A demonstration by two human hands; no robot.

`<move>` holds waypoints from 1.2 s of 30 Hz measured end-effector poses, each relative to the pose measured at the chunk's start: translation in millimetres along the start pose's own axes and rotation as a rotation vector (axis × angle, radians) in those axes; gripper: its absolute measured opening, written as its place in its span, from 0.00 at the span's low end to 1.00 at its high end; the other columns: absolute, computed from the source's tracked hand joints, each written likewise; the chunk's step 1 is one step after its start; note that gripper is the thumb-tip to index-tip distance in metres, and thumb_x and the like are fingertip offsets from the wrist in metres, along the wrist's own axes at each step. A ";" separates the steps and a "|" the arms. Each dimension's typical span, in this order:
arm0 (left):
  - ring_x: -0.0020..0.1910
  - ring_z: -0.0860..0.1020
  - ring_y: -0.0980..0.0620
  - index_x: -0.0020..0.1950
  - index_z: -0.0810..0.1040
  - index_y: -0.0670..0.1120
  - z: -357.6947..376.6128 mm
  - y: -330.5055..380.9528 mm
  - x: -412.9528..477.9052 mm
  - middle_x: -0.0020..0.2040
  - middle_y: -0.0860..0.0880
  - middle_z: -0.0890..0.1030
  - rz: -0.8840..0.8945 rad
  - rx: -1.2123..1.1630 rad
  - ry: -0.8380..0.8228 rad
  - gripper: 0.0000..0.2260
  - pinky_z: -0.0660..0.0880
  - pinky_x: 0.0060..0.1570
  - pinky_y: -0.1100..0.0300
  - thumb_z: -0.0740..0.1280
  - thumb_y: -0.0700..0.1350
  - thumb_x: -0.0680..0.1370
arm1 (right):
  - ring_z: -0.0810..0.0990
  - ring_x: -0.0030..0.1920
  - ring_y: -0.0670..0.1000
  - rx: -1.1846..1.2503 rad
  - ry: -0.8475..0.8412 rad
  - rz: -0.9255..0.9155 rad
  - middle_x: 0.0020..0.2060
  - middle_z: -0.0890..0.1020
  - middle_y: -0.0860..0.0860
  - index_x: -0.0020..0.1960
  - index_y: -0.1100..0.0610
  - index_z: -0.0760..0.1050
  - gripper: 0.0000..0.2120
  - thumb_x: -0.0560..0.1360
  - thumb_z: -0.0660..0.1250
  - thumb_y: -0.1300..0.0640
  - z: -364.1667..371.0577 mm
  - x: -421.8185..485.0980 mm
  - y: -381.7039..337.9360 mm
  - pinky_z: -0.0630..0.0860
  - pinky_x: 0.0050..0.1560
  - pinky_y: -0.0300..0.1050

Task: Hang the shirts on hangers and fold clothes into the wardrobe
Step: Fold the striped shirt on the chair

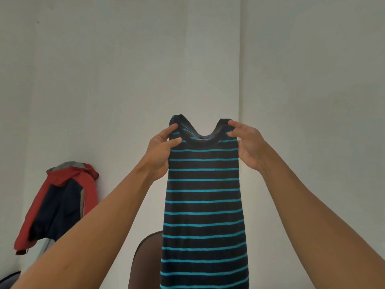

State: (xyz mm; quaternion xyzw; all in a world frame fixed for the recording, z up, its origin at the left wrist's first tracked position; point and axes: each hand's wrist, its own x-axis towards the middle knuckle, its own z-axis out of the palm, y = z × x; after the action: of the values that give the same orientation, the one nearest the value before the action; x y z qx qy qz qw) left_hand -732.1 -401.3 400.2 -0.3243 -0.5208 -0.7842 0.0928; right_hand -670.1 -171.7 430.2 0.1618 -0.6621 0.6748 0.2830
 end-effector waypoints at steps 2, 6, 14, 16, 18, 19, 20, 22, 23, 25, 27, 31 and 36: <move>0.57 0.81 0.47 0.69 0.76 0.50 -1.7 -6.5 -1.3 0.61 0.49 0.80 -0.008 -0.008 -0.002 0.16 0.82 0.49 0.56 0.63 0.38 0.82 | 0.78 0.59 0.60 0.116 -0.035 0.050 0.57 0.79 0.58 0.68 0.58 0.74 0.18 0.79 0.64 0.63 -0.7 -0.8 5.6 0.76 0.64 0.61; 0.59 0.80 0.46 0.68 0.77 0.51 -7.3 -24.1 -3.4 0.62 0.49 0.80 -0.039 -0.001 0.021 0.15 0.81 0.56 0.51 0.63 0.39 0.82 | 0.78 0.57 0.58 0.126 -0.052 0.114 0.55 0.80 0.57 0.66 0.58 0.74 0.15 0.79 0.64 0.62 1.8 -6.5 27.4 0.79 0.60 0.56; 0.56 0.83 0.46 0.65 0.79 0.47 -29.0 -89.4 -19.6 0.58 0.47 0.84 -0.210 -0.011 0.031 0.13 0.81 0.56 0.51 0.66 0.40 0.81 | 0.79 0.59 0.59 -0.141 -0.066 0.359 0.56 0.78 0.55 0.58 0.58 0.76 0.12 0.78 0.62 0.54 3.9 -10.1 89.6 0.75 0.58 0.68; 0.54 0.84 0.46 0.64 0.79 0.46 -34.1 -113.2 -23.5 0.55 0.46 0.85 -0.261 -0.058 0.059 0.13 0.81 0.54 0.51 0.67 0.39 0.80 | 0.78 0.55 0.58 0.042 -0.014 0.431 0.53 0.77 0.55 0.56 0.58 0.76 0.13 0.76 0.62 0.53 7.9 -11.9 116.5 0.76 0.57 0.61; 0.54 0.84 0.45 0.62 0.79 0.46 -40.5 -139.1 -24.8 0.54 0.45 0.85 -0.311 -0.114 0.102 0.12 0.81 0.55 0.50 0.68 0.39 0.79 | 0.77 0.50 0.57 0.221 0.064 0.483 0.50 0.76 0.55 0.58 0.60 0.76 0.16 0.75 0.61 0.53 10.3 -12.1 149.9 0.75 0.53 0.54; 0.54 0.84 0.45 0.61 0.80 0.45 -44.5 -152.9 -24.4 0.54 0.45 0.85 -0.336 -0.128 0.123 0.11 0.81 0.56 0.50 0.68 0.39 0.79 | 0.77 0.47 0.55 0.240 0.082 0.507 0.49 0.77 0.55 0.59 0.60 0.76 0.17 0.74 0.61 0.52 10.8 -11.2 167.1 0.75 0.51 0.51; 0.54 0.84 0.44 0.61 0.80 0.45 -49.0 -167.7 -24.4 0.54 0.44 0.85 -0.360 -0.128 0.140 0.11 0.80 0.56 0.49 0.69 0.39 0.79 | 0.77 0.46 0.54 0.232 0.085 0.531 0.48 0.77 0.55 0.59 0.60 0.76 0.18 0.74 0.61 0.52 11.0 -10.2 185.3 0.76 0.50 0.50; 0.54 0.84 0.43 0.60 0.81 0.44 -58.2 -198.9 -27.2 0.54 0.43 0.85 -0.416 -0.110 0.159 0.10 0.80 0.57 0.46 0.69 0.40 0.79 | 0.77 0.48 0.54 0.185 0.084 0.579 0.50 0.78 0.55 0.59 0.60 0.77 0.18 0.74 0.61 0.52 9.3 -9.8 220.9 0.76 0.52 0.51; 0.55 0.83 0.42 0.59 0.81 0.44 -63.4 -215.0 -29.5 0.54 0.42 0.85 -0.452 -0.103 0.168 0.10 0.79 0.58 0.45 0.69 0.41 0.79 | 0.77 0.49 0.54 0.165 0.082 0.607 0.51 0.77 0.55 0.59 0.60 0.77 0.17 0.74 0.61 0.52 7.7 -10.4 239.1 0.76 0.54 0.51; 0.55 0.83 0.41 0.61 0.80 0.41 -73.0 -247.4 -34.2 0.54 0.42 0.85 -0.523 -0.088 0.165 0.12 0.80 0.57 0.45 0.68 0.44 0.80 | 0.77 0.48 0.54 0.163 0.086 0.658 0.50 0.78 0.55 0.57 0.60 0.78 0.16 0.74 0.61 0.53 4.3 -14.1 274.8 0.75 0.54 0.51; 0.52 0.83 0.42 0.62 0.79 0.38 -81.4 -279.0 -39.6 0.51 0.43 0.84 -0.584 -0.080 0.127 0.16 0.80 0.54 0.48 0.65 0.48 0.81 | 0.78 0.44 0.53 0.210 0.104 0.695 0.47 0.79 0.54 0.55 0.60 0.78 0.16 0.74 0.61 0.52 0.7 -20.4 310.8 0.75 0.51 0.49; 0.47 0.82 0.47 0.58 0.80 0.40 -88.2 -324.7 -52.6 0.48 0.44 0.83 -0.652 -0.125 0.129 0.13 0.80 0.48 0.54 0.63 0.48 0.81 | 0.78 0.40 0.53 0.285 0.123 0.761 0.43 0.80 0.55 0.53 0.60 0.77 0.15 0.76 0.58 0.52 -3.3 -31.6 369.8 0.75 0.47 0.48; 0.38 0.81 0.52 0.43 0.81 0.46 -92.5 -352.2 -77.5 0.38 0.50 0.82 -0.693 -0.154 0.232 0.12 0.78 0.42 0.57 0.63 0.49 0.81 | 0.78 0.36 0.52 0.312 0.039 0.869 0.39 0.80 0.54 0.54 0.59 0.74 0.14 0.78 0.57 0.51 -2.8 -53.2 408.3 0.75 0.42 0.45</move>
State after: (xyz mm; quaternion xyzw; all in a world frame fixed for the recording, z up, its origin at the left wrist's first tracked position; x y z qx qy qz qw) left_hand -880.6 -342.3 64.0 -0.0439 -0.5250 -0.8376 -0.1445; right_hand -871.2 -162.8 70.9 -0.1031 -0.5535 0.8254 -0.0415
